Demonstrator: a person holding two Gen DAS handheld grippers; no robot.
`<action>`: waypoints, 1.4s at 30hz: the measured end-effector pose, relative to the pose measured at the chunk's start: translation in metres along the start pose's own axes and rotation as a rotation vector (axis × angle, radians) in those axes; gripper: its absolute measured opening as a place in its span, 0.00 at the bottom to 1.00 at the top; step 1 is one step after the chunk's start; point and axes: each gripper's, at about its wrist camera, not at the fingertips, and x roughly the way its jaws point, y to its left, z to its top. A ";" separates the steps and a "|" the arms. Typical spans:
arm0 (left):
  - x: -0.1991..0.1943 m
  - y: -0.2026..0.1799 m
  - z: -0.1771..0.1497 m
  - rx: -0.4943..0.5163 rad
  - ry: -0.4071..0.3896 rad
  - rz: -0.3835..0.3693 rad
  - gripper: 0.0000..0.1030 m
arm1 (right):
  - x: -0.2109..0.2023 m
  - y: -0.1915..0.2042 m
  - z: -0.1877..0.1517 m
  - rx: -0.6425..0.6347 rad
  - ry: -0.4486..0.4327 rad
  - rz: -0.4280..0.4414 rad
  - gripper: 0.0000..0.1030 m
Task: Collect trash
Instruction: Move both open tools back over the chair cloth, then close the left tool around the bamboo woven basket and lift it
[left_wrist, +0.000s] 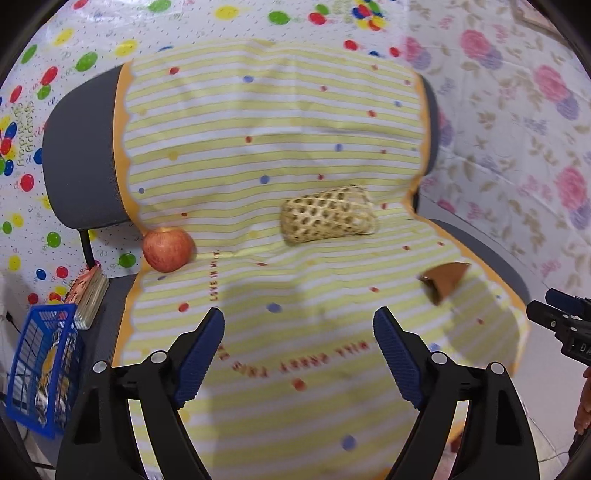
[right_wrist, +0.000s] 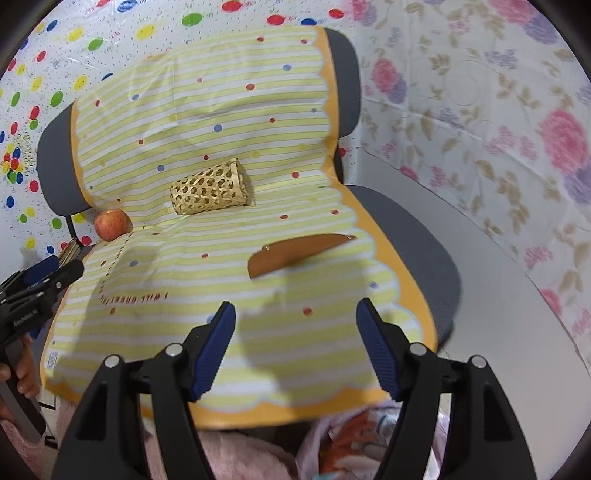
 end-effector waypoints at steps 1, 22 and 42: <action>0.009 0.005 0.003 -0.002 0.006 0.008 0.80 | 0.009 0.003 0.004 0.001 0.008 0.004 0.65; 0.191 0.009 0.084 0.027 0.127 -0.076 0.83 | 0.115 0.013 0.044 0.011 0.086 0.034 0.65; 0.166 -0.058 0.087 0.181 0.102 -0.310 0.88 | 0.114 -0.015 0.037 0.065 0.082 0.030 0.65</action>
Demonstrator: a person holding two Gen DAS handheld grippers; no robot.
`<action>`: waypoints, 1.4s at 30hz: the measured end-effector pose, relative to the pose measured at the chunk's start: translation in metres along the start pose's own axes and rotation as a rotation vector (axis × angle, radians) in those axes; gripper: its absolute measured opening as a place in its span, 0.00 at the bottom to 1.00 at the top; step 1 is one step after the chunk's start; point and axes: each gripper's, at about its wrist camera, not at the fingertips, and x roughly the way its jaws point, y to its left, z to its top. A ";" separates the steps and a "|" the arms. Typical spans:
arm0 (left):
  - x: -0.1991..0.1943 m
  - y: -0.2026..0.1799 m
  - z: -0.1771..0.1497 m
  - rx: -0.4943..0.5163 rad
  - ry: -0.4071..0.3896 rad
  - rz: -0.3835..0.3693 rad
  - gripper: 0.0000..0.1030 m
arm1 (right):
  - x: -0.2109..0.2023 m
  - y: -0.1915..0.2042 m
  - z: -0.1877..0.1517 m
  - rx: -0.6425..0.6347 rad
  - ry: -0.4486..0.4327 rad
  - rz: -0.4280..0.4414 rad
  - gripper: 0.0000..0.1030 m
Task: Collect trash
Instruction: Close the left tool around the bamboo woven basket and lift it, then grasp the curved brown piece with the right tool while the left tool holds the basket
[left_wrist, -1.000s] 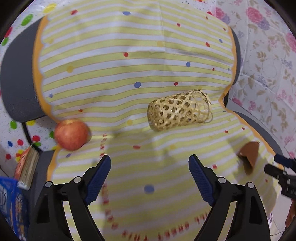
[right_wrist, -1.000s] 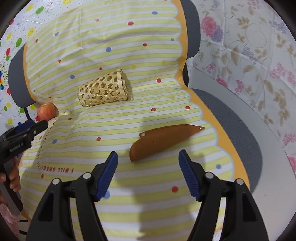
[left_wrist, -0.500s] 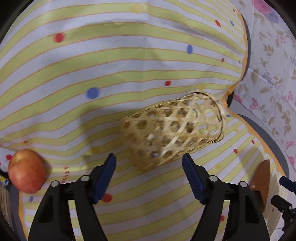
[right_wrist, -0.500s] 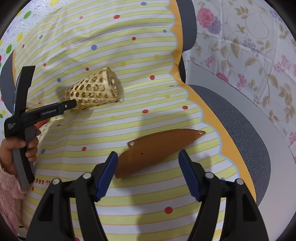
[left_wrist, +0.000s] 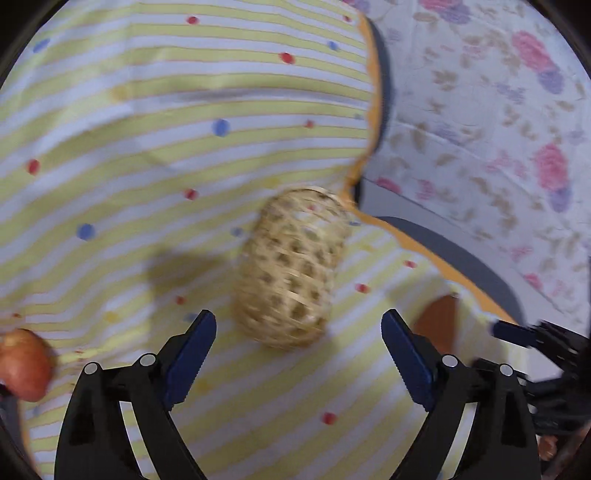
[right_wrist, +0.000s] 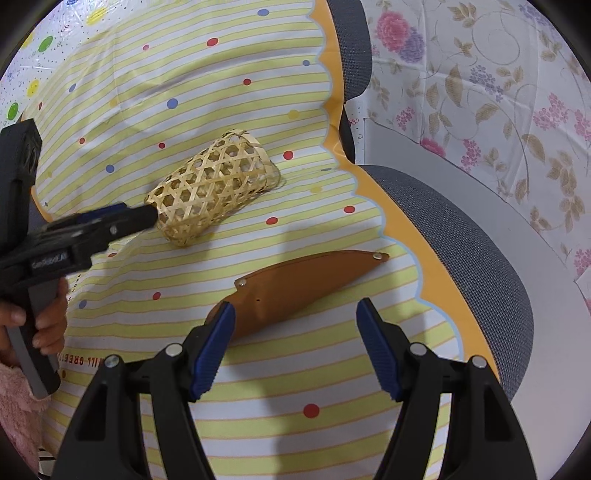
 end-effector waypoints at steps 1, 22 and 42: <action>0.004 0.000 0.003 0.000 0.009 0.021 0.88 | 0.000 -0.001 0.000 0.001 0.000 0.002 0.65; 0.018 -0.016 0.002 0.071 0.050 0.110 0.69 | -0.003 -0.003 -0.008 0.007 0.022 0.015 0.65; -0.089 -0.026 -0.059 -0.116 -0.053 0.157 0.69 | 0.014 0.038 -0.010 -0.062 0.037 -0.087 0.61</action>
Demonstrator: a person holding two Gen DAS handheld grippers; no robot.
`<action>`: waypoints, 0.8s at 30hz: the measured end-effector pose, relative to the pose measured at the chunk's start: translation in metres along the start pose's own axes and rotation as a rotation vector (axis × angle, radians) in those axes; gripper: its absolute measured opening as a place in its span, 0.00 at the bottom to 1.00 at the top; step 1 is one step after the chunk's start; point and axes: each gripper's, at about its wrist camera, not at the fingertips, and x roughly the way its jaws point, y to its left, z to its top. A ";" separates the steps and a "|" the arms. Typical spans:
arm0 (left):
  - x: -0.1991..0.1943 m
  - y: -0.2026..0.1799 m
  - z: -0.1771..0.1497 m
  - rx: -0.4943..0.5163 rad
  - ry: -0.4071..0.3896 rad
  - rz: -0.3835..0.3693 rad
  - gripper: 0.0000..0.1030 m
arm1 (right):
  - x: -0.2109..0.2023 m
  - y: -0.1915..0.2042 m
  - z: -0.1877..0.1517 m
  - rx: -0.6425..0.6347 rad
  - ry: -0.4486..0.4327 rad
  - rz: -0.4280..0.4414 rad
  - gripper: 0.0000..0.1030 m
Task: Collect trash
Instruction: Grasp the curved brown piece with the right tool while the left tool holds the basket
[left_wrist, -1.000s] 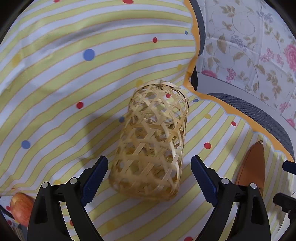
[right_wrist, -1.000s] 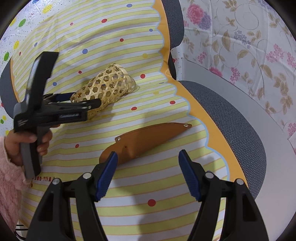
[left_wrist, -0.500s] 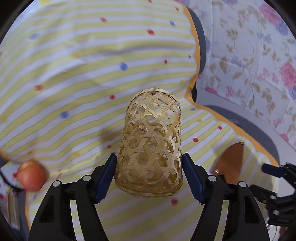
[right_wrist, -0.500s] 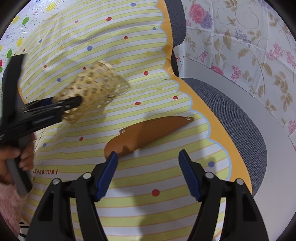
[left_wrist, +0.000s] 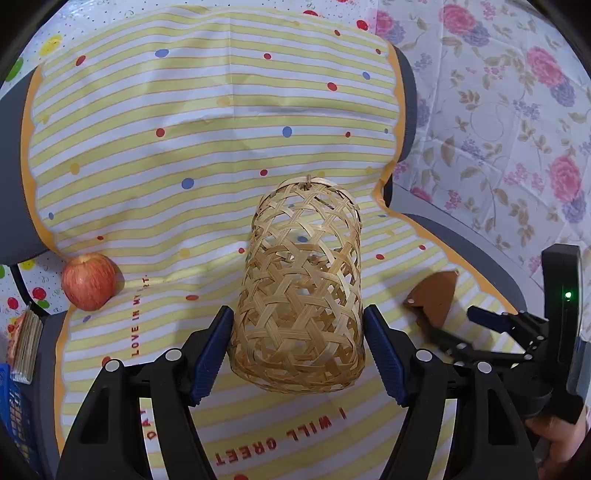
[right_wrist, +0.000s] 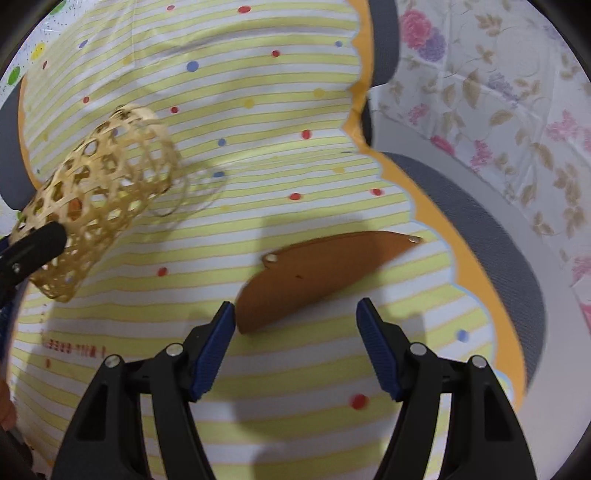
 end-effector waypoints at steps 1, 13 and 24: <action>-0.002 -0.001 -0.002 -0.004 0.000 -0.007 0.69 | -0.004 -0.004 -0.003 -0.002 -0.007 -0.017 0.55; -0.029 -0.019 -0.016 -0.005 -0.020 -0.061 0.69 | -0.030 -0.019 -0.008 -0.076 -0.079 -0.074 0.03; -0.104 -0.041 -0.038 -0.004 -0.118 -0.089 0.69 | -0.127 -0.041 -0.031 0.020 -0.162 0.066 0.02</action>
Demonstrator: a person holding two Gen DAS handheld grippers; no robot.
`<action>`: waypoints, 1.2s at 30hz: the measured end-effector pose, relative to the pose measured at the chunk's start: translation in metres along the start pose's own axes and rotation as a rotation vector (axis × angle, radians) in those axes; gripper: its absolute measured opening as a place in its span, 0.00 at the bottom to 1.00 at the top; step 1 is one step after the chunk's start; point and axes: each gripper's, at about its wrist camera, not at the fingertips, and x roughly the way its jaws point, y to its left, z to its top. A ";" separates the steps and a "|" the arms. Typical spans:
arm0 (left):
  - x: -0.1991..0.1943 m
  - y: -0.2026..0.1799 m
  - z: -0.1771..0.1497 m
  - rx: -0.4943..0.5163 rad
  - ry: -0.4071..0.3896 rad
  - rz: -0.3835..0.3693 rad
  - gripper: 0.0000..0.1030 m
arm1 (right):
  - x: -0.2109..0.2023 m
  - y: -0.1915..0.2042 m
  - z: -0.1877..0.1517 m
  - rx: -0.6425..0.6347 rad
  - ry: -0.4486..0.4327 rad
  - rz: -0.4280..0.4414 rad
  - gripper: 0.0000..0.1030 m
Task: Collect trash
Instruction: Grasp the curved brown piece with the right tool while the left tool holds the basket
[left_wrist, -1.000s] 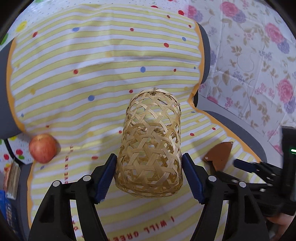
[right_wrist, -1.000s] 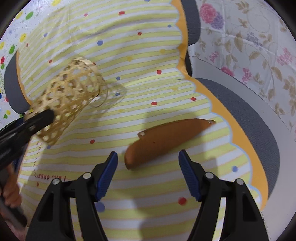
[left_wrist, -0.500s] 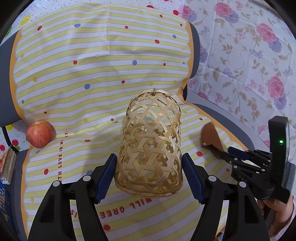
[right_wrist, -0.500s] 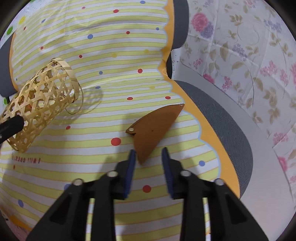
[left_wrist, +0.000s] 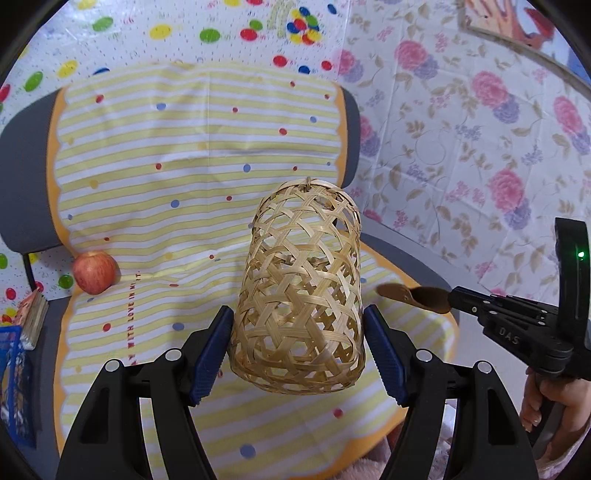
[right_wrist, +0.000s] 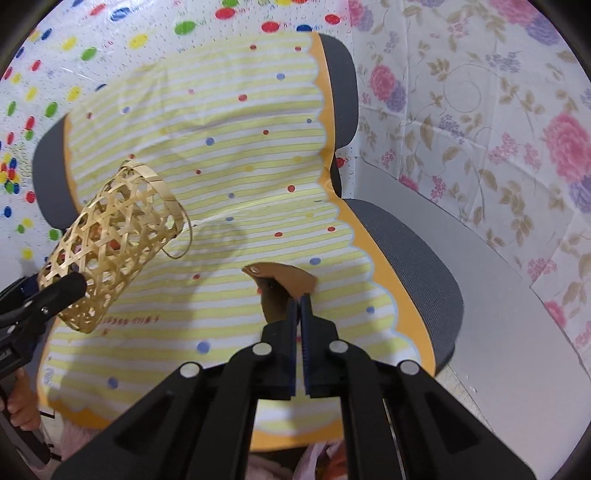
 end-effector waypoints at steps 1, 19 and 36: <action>-0.006 -0.003 -0.004 0.003 -0.002 0.001 0.69 | -0.005 0.000 -0.003 0.006 -0.003 0.009 0.02; -0.007 0.002 -0.036 -0.026 0.054 0.073 0.70 | 0.056 0.025 -0.040 -0.065 0.102 0.041 0.03; 0.013 0.002 -0.039 -0.040 0.080 0.048 0.69 | 0.079 0.023 -0.044 -0.055 0.119 -0.104 0.32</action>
